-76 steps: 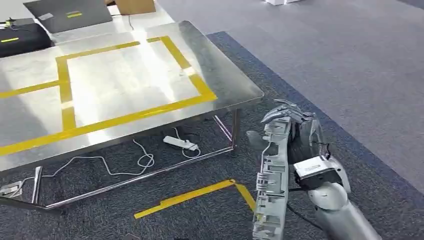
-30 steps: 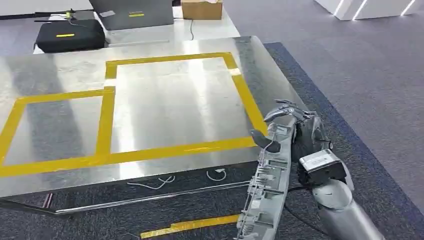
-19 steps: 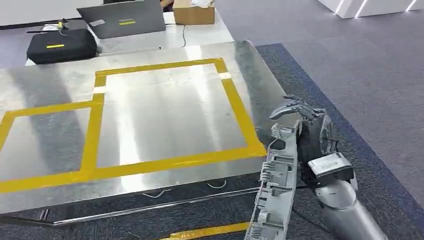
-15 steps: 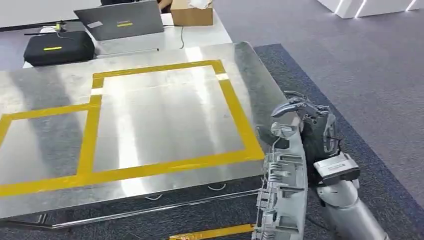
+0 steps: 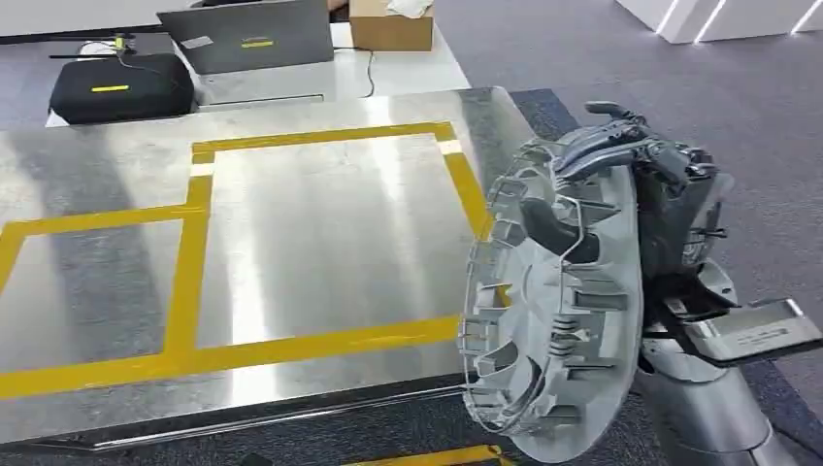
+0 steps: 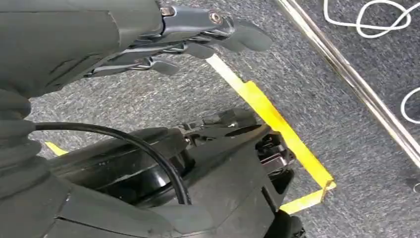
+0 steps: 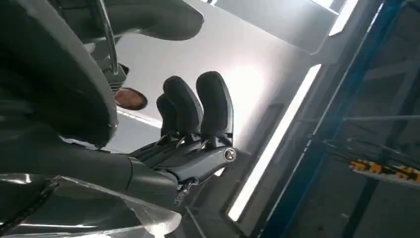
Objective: Take the parts from the cabinet and place them on the table.
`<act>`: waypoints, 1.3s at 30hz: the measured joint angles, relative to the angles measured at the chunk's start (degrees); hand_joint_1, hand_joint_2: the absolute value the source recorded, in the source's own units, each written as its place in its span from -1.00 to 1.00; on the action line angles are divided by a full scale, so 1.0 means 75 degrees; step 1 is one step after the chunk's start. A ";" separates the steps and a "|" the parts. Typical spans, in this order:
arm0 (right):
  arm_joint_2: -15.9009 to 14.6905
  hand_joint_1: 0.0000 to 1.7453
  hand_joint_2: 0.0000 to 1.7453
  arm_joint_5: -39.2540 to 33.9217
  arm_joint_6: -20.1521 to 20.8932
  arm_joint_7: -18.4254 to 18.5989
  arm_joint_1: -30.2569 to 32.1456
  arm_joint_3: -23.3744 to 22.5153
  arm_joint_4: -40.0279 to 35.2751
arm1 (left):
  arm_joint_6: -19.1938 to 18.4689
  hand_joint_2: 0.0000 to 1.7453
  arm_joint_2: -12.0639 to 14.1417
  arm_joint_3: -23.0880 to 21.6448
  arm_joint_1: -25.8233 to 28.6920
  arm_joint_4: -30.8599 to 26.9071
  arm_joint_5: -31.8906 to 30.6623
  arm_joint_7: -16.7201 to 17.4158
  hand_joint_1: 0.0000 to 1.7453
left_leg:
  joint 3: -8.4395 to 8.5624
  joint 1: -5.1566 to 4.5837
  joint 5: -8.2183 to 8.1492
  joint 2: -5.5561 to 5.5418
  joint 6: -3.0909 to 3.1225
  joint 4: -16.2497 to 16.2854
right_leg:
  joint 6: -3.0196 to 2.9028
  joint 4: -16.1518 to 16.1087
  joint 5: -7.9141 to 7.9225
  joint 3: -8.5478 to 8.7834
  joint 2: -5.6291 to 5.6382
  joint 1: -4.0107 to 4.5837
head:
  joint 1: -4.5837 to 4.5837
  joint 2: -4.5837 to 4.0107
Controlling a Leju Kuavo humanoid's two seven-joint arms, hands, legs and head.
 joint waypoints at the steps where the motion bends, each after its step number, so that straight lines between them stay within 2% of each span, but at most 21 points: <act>1: 0.0000 1.00 1.00 -0.0015 0.0003 0.0000 -0.0030 0.0015 -0.0076 | 0.0003 1.00 -0.0003 0.0000 -0.0002 0.0000 0.0000 0.0009 -1.00 | 0.0001 -0.0002 -0.0004 0.0000 0.0006 0.0001 | 0.0001 -0.0006 0.0001 0.0003 0.0000 -0.0001 | 0.0000 0.0000; 11: 0.0009 1.00 1.00 -0.0204 0.0012 0.0105 -0.0059 0.0163 -0.0203 | 0.0032 1.00 -0.0009 -0.0026 -0.0006 0.0000 -0.0064 0.0012 -1.00 | 0.0012 -0.0004 0.0026 0.0001 0.0045 0.0002 | 0.0075 -0.0017 0.0045 0.0002 -0.0004 -0.0003 | -0.0009 0.0000; 15: 0.0254 1.00 1.00 -0.0458 -0.0219 0.0268 0.0082 0.0233 0.0570 | 0.0189 1.00 -0.0079 -0.0090 -0.0032 0.0000 -0.0131 0.0009 -1.00 | 0.0038 0.0005 0.0038 0.0004 0.0041 0.0001 | 0.0077 -0.0010 0.0047 0.0024 -0.0002 0.0004 | -0.0012 0.0000; 19: 0.0483 1.00 1.00 -0.0303 -0.0565 0.0387 0.0112 0.0271 0.1703 | 0.0216 1.00 -0.0140 -0.0204 -0.0055 0.0000 -0.0262 0.0020 -1.00 | 0.0038 0.0008 0.0051 0.0001 0.0039 0.0001 | 0.0077 0.0002 0.0050 0.0022 -0.0009 0.0008 | -0.0006 0.0000; 26: 0.0662 1.00 1.00 -0.0259 -0.0650 0.0440 0.0057 0.0283 0.2486 | 0.0221 1.00 -0.0149 -0.0306 -0.0071 0.0000 -0.0300 0.0035 -1.00 | 0.0039 0.0008 0.0050 0.0001 0.0039 0.0001 | 0.0077 0.0005 0.0049 0.0023 -0.0009 0.0009 | -0.0006 0.0000; 33: 0.0950 1.00 1.00 0.0826 -0.1119 0.0819 -0.0505 0.0382 0.3568 | 0.0221 1.00 -0.0160 -0.0513 -0.0123 0.0000 -0.0533 0.0160 -1.00 | 0.0040 0.0008 0.0055 0.0002 0.0037 0.0000 | 0.0077 0.0006 0.0050 0.0024 -0.0008 0.0011 | -0.0006 0.0000; 38: 0.1215 1.00 1.00 0.1659 -0.1069 0.1014 -0.0954 0.0811 0.4139 | 0.0184 1.00 -0.0163 -0.0624 -0.0138 0.0000 -0.0609 0.0210 -1.00 | 0.0038 0.0007 0.0061 0.0002 0.0036 0.0001 | 0.0077 0.0006 0.0054 0.0024 -0.0007 0.0011 | -0.0009 0.0000; 39: 0.1293 1.00 1.00 0.1879 -0.1020 0.1069 -0.1026 0.0955 0.4217 | 0.0175 1.00 -0.0154 -0.0641 -0.0150 0.0000 -0.0615 0.0236 -1.00 | 0.0039 -0.0045 0.0030 -0.0004 0.0118 0.0025 | 0.0158 -0.0075 0.0101 0.0039 -0.0016 -0.0022 | -0.0011 0.0000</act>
